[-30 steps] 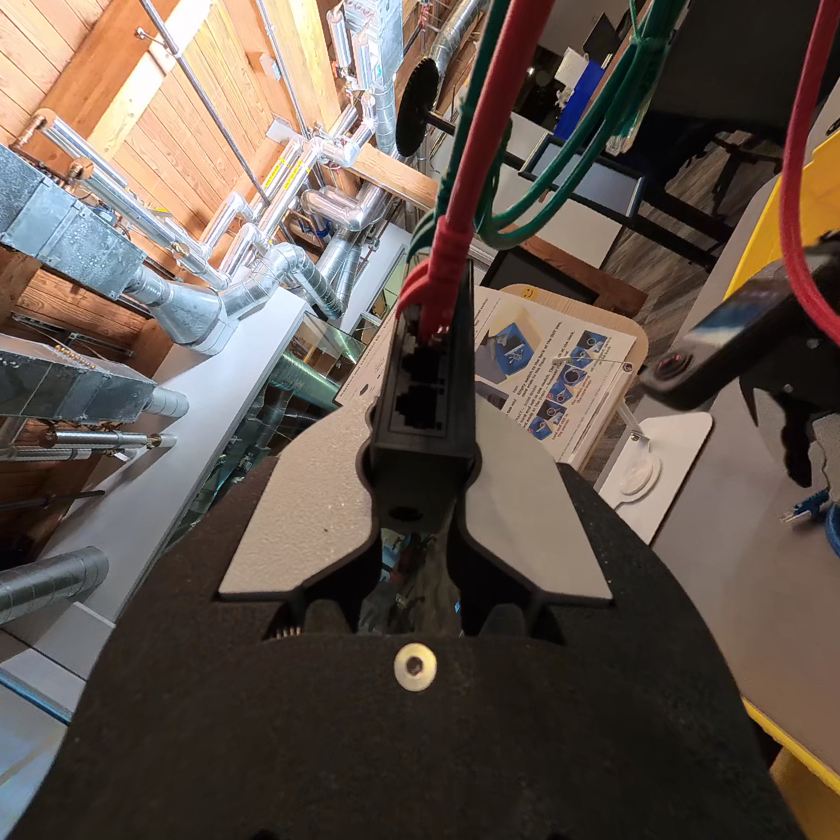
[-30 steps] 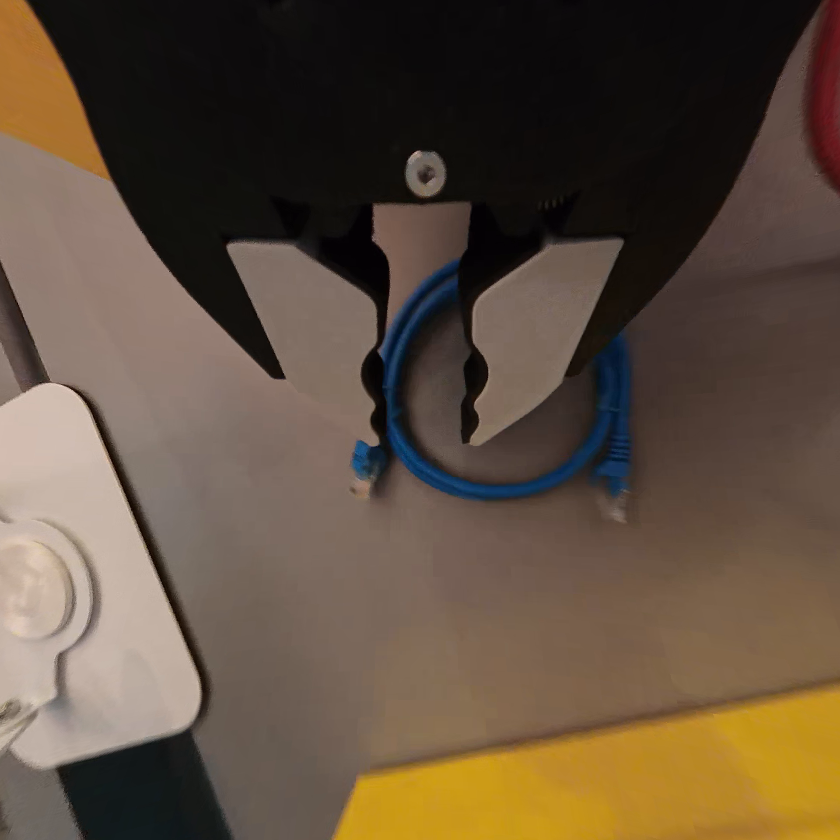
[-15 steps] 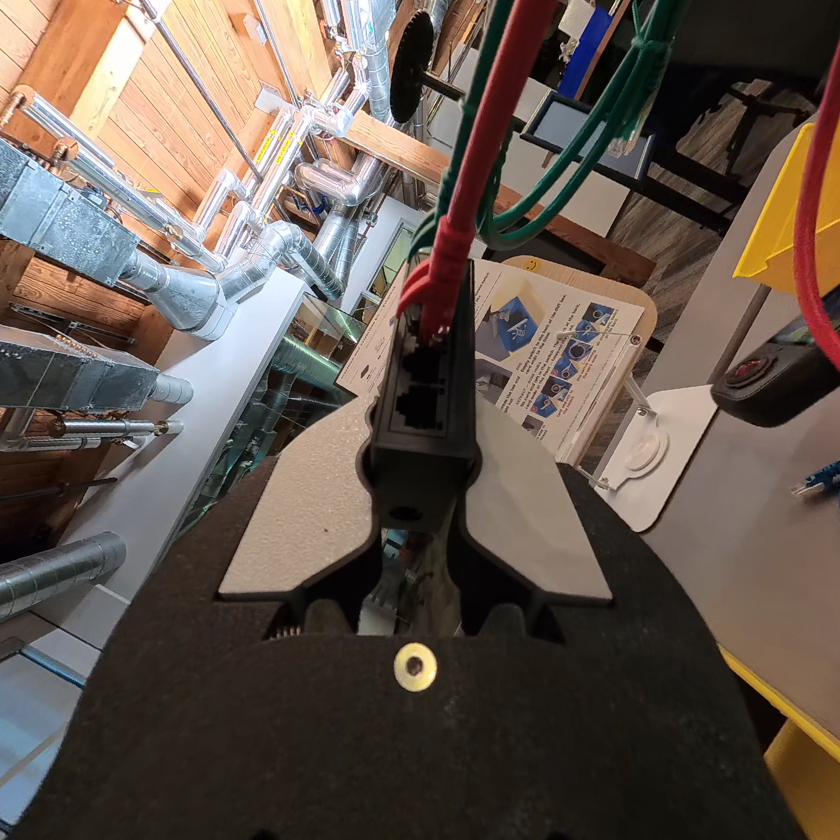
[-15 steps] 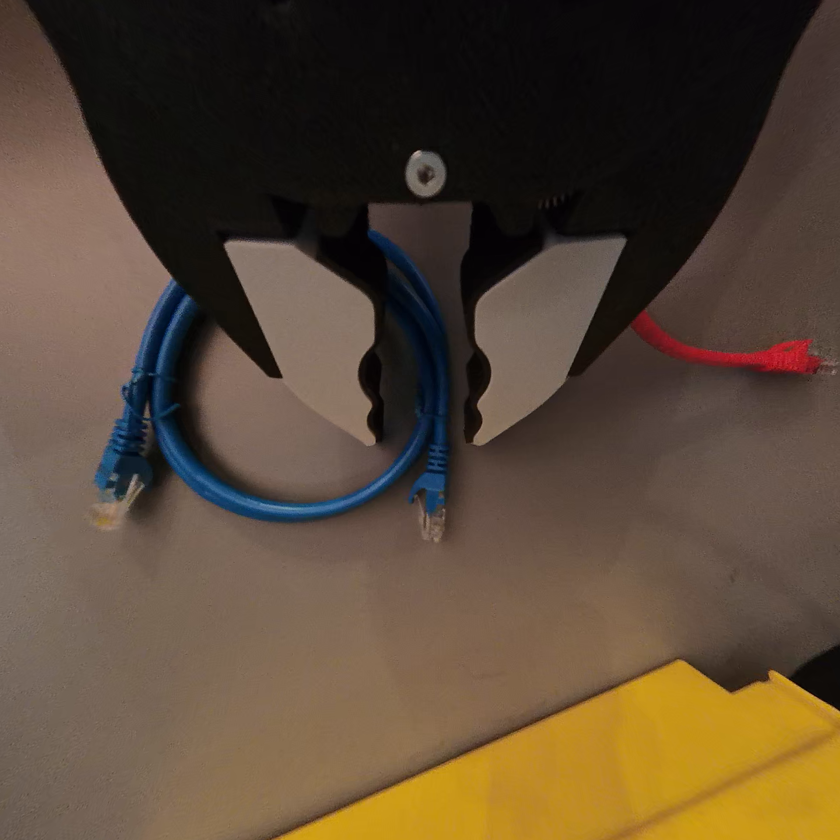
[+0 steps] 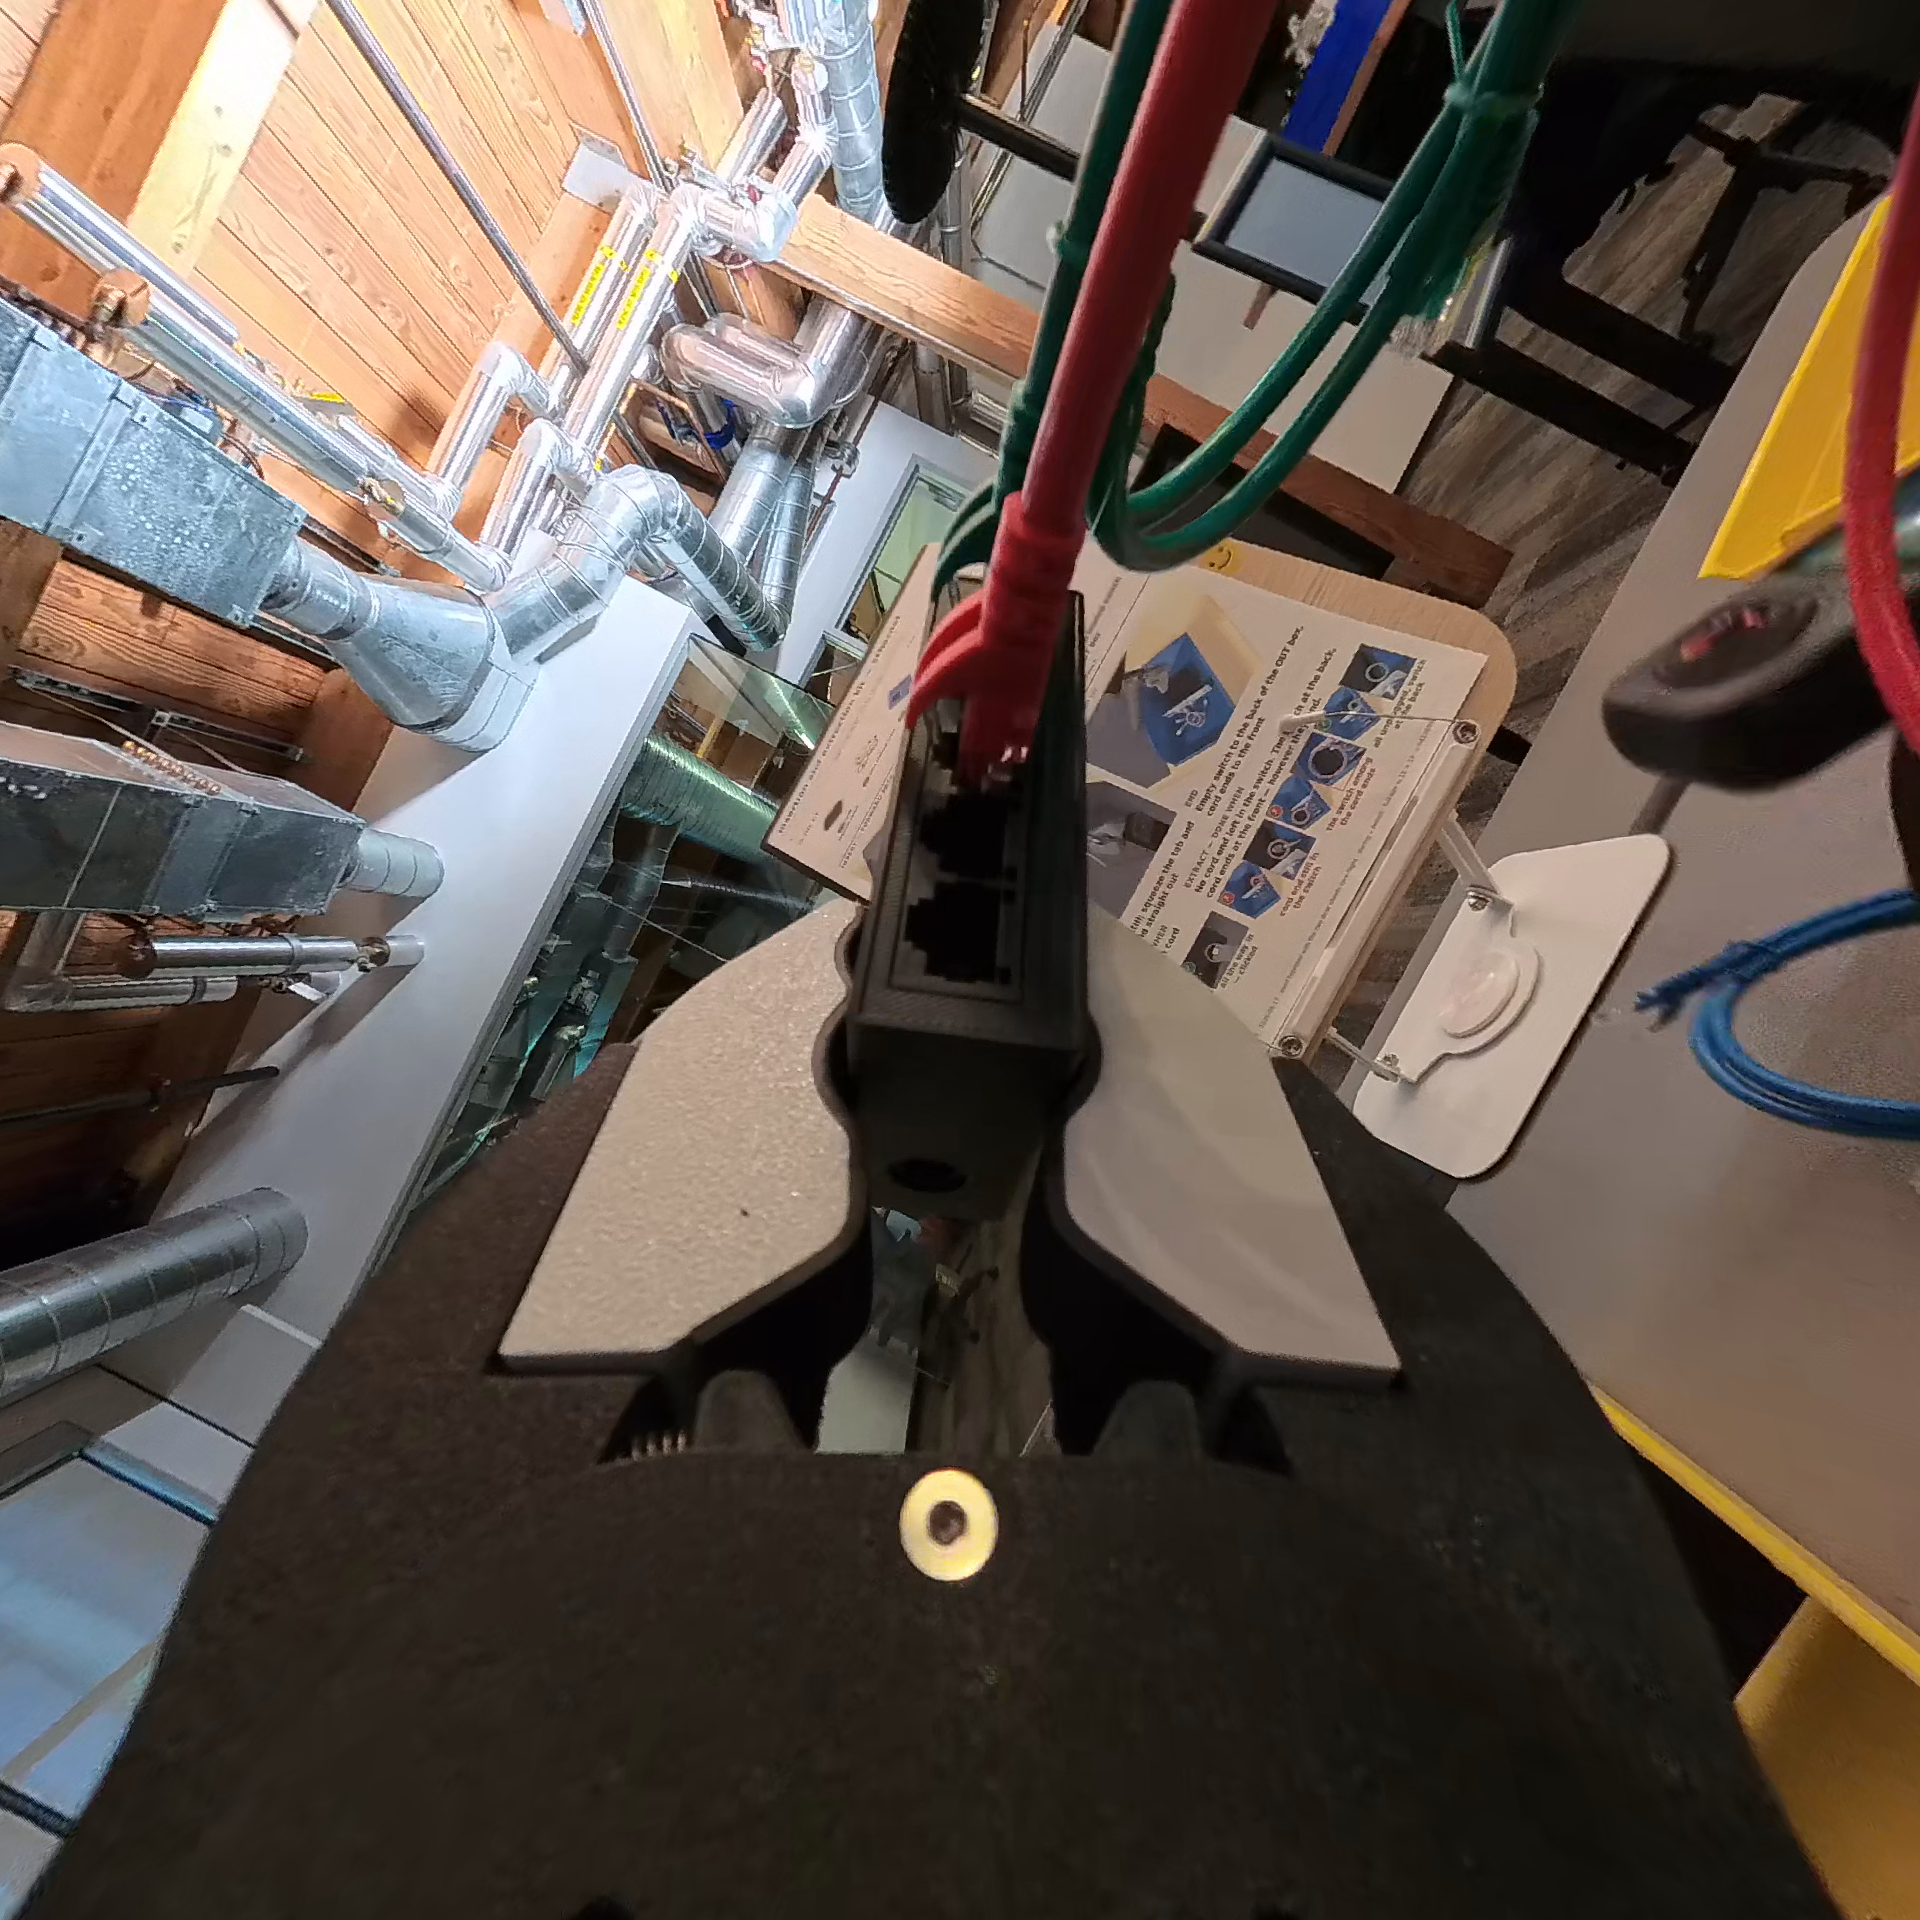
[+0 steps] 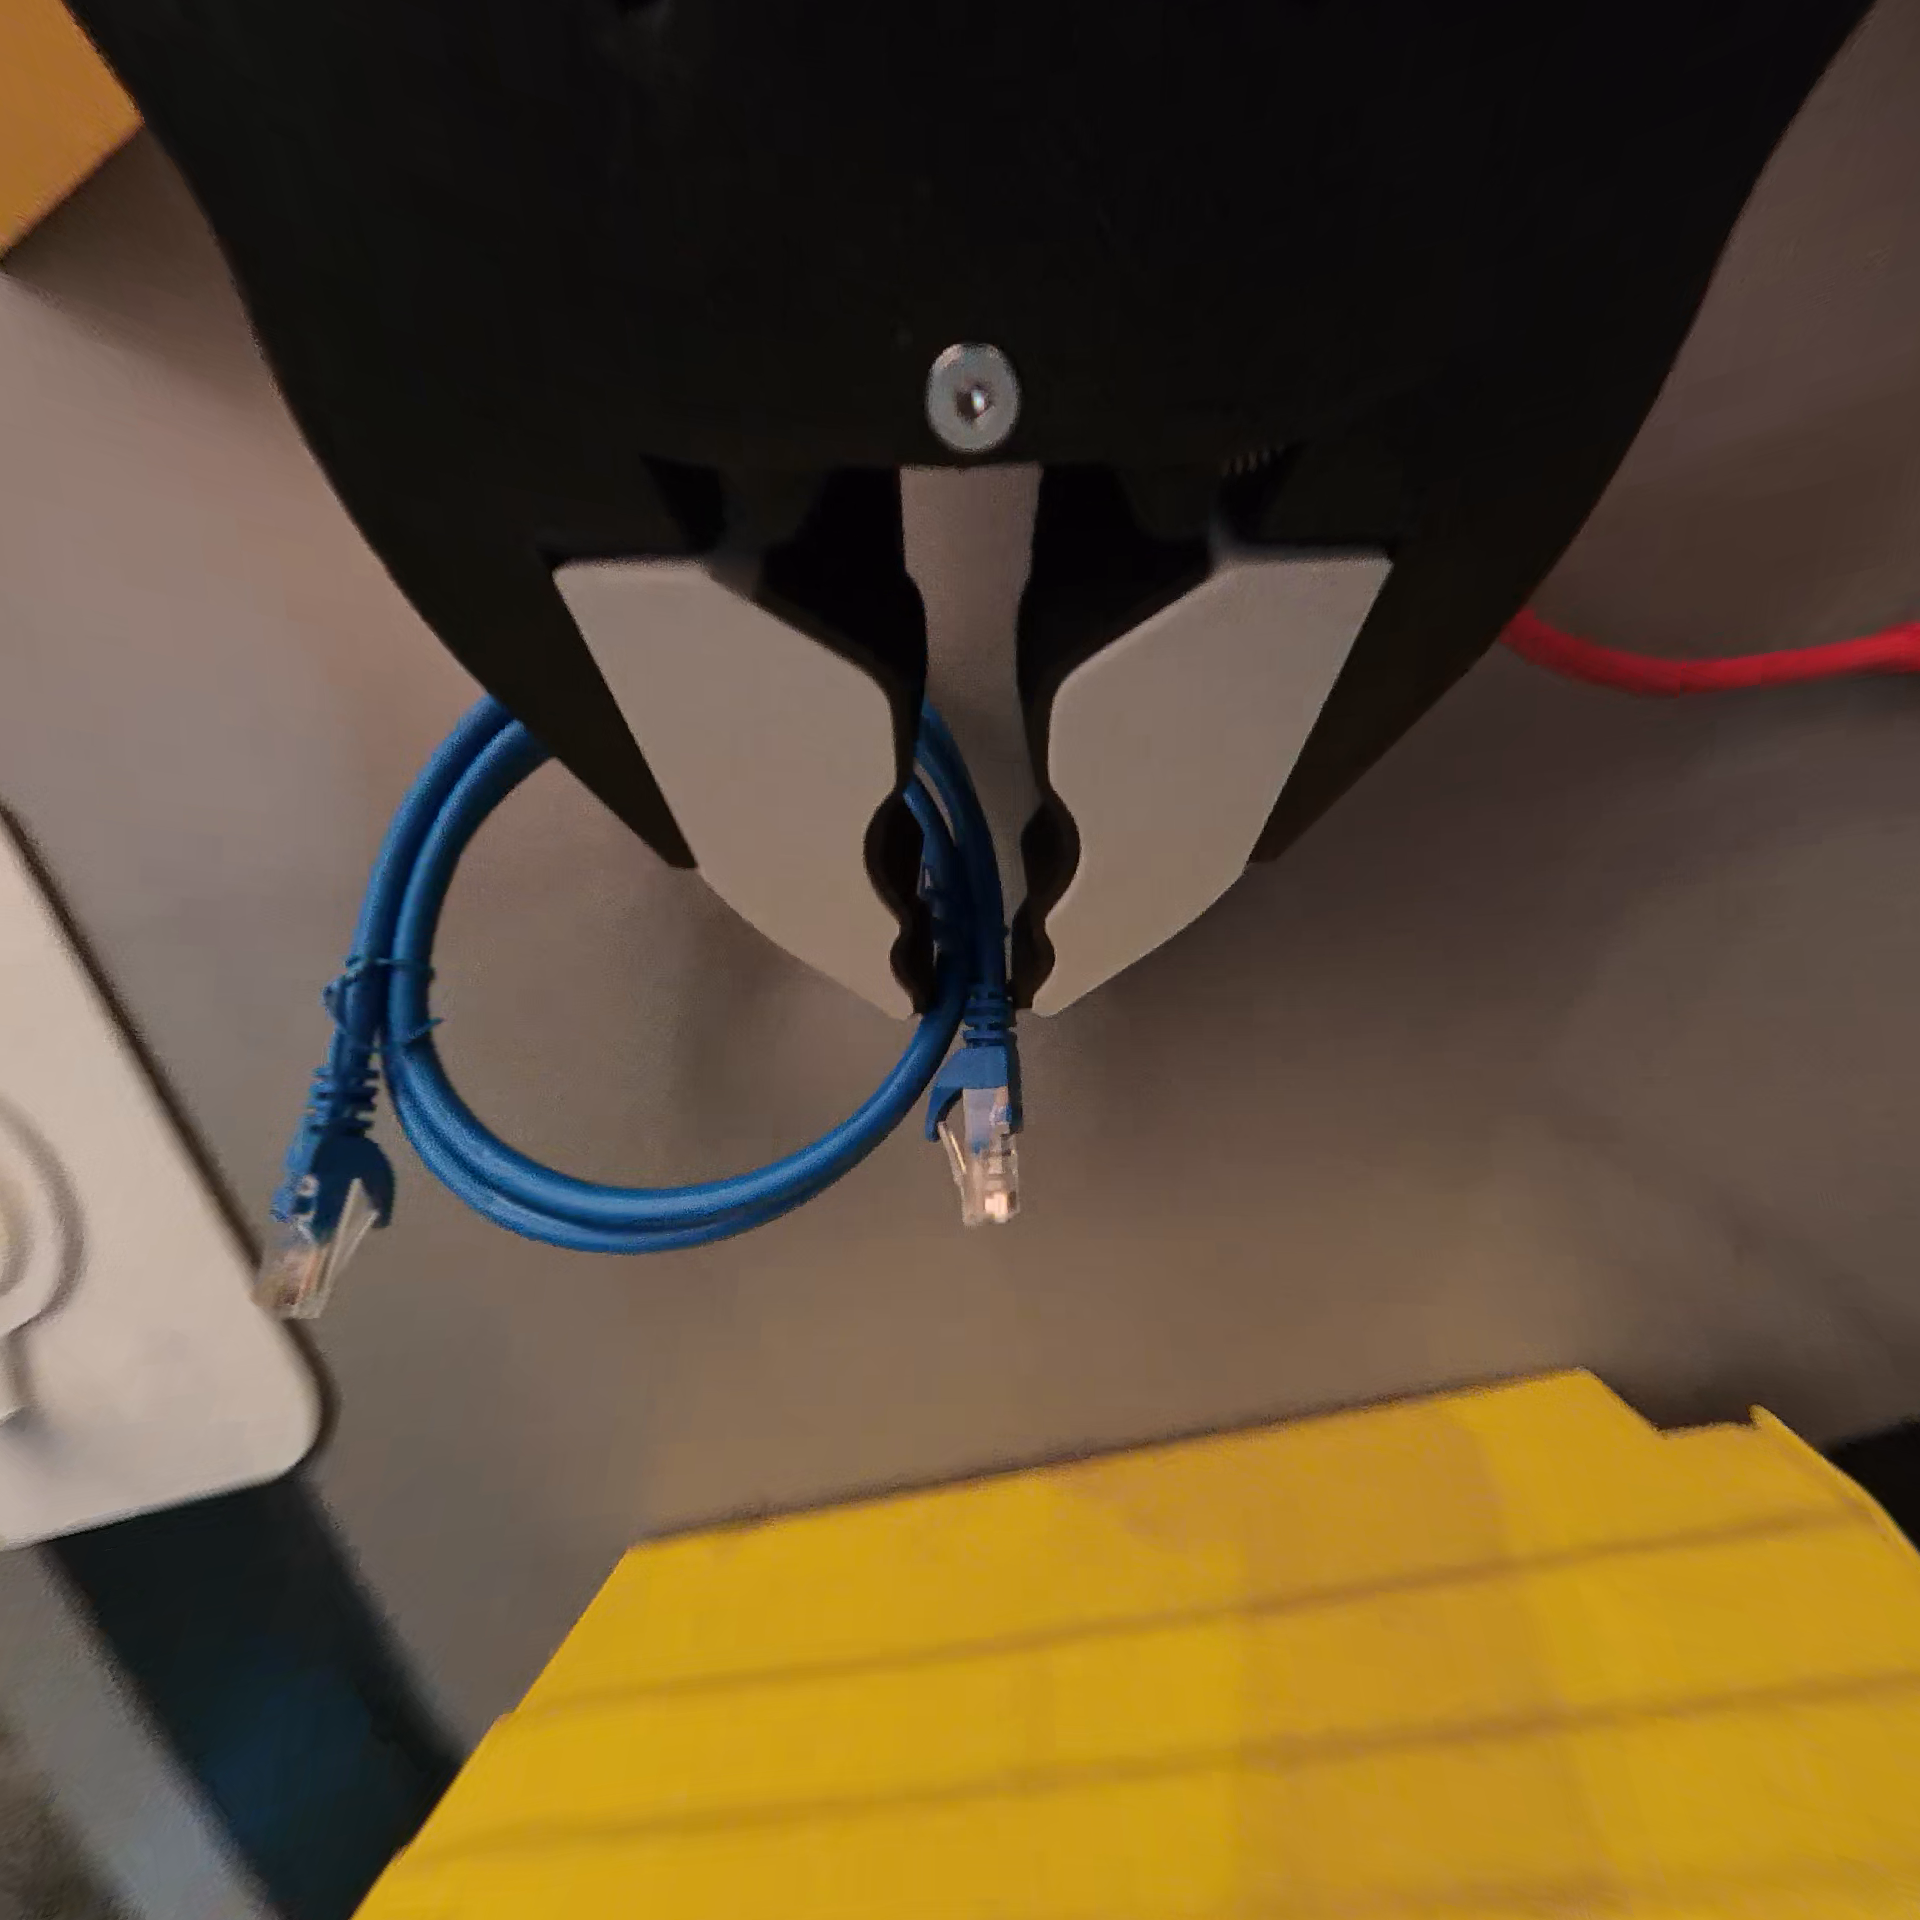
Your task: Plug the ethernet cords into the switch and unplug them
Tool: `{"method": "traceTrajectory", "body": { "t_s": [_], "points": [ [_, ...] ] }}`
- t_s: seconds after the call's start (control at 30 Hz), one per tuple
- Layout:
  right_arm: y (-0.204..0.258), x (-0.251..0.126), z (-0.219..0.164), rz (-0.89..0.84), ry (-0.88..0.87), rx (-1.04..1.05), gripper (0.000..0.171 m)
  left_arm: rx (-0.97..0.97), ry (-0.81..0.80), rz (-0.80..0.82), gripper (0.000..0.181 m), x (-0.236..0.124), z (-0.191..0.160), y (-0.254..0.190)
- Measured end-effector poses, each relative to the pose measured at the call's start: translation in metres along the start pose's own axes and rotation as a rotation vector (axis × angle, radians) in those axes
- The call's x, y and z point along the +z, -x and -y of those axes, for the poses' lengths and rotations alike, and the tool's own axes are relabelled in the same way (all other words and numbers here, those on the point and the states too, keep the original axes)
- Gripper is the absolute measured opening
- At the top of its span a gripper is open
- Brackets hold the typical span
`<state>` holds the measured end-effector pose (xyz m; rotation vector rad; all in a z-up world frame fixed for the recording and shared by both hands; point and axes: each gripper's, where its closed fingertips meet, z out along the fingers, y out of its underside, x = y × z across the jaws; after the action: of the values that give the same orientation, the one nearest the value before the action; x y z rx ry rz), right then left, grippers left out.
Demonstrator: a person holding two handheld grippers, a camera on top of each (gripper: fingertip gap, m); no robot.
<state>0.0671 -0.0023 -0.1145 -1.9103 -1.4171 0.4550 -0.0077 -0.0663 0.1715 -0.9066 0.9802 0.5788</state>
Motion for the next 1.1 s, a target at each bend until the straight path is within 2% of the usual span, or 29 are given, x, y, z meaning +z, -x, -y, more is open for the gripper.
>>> {"method": "traceTrajectory", "body": {
  "t_s": [0.23, 0.37, 0.53, 0.73, 0.97, 1.1],
  "points": [
    [-0.025, -0.077, 0.063, -0.093, -0.299, -0.127, 0.015, -0.026, -0.023, 0.008, 0.030, -0.005, 0.005, 0.005],
    [-0.034, -0.123, 0.081, -0.171, -0.387, -0.181, 0.015, -0.070, -0.039, 0.006, 0.031, -0.007, 0.007, 0.008],
    [-0.059, -0.155, 0.077, -0.210, -0.478, -0.136, 0.016, -0.170, -0.092, 0.000, 0.030, -0.010, 0.012, 0.014],
    [-0.090, -0.202, 0.073, -0.413, -0.529, -0.200, 0.016, -0.167, 0.038, -0.012, 0.030, -0.003, -0.013, 0.010],
    [-0.116, -0.258, 0.063, -0.652, -0.541, -0.231, 0.016, -0.030, 0.186, -0.093, 0.030, 0.019, -0.035, -0.023],
    [-0.089, -0.293, 0.086, -0.808, -0.573, -0.398, 0.016, 0.082, 0.263, -0.155, 0.030, 0.036, -0.042, -0.051]
  ]
}}
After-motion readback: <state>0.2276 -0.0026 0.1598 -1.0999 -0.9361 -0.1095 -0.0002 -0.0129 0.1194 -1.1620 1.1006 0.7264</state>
